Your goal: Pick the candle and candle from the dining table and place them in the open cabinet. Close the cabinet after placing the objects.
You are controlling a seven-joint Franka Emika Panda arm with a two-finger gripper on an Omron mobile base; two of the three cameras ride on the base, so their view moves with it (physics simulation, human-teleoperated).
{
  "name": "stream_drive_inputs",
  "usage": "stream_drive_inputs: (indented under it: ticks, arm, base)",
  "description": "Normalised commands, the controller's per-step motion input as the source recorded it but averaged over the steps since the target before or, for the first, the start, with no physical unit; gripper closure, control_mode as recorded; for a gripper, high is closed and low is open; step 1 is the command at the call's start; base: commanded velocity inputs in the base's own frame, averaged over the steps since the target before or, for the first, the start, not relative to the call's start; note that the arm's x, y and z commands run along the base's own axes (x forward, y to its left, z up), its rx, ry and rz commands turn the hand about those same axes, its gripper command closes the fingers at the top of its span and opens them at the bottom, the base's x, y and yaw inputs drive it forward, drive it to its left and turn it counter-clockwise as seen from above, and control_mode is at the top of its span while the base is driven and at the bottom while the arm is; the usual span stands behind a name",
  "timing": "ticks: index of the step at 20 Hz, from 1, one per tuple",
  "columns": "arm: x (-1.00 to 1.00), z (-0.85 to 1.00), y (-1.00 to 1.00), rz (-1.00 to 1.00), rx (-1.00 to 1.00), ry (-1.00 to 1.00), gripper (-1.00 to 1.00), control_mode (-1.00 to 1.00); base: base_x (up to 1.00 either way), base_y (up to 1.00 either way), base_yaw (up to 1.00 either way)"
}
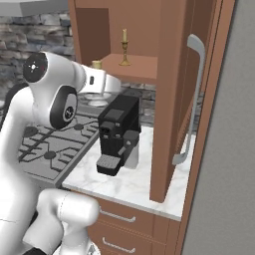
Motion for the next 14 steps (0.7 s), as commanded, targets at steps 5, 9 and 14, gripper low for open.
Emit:
stream_drive_inputs:
  ticks: [5,9,14]
  arm:
    - [0.26,0.09,-0.12,0.0,0.04,0.0,1.0,-1.0]
    - [0.24,0.07,-0.14,0.0,0.06,0.0,1.0,-1.0]
    - [0.26,0.02,-0.14,0.0,0.03,-0.01,1.0,-1.0]
  base:
    - [0.0,0.0,0.0]
    - [0.0,0.0,0.0]
    - [0.0,0.0,0.0]
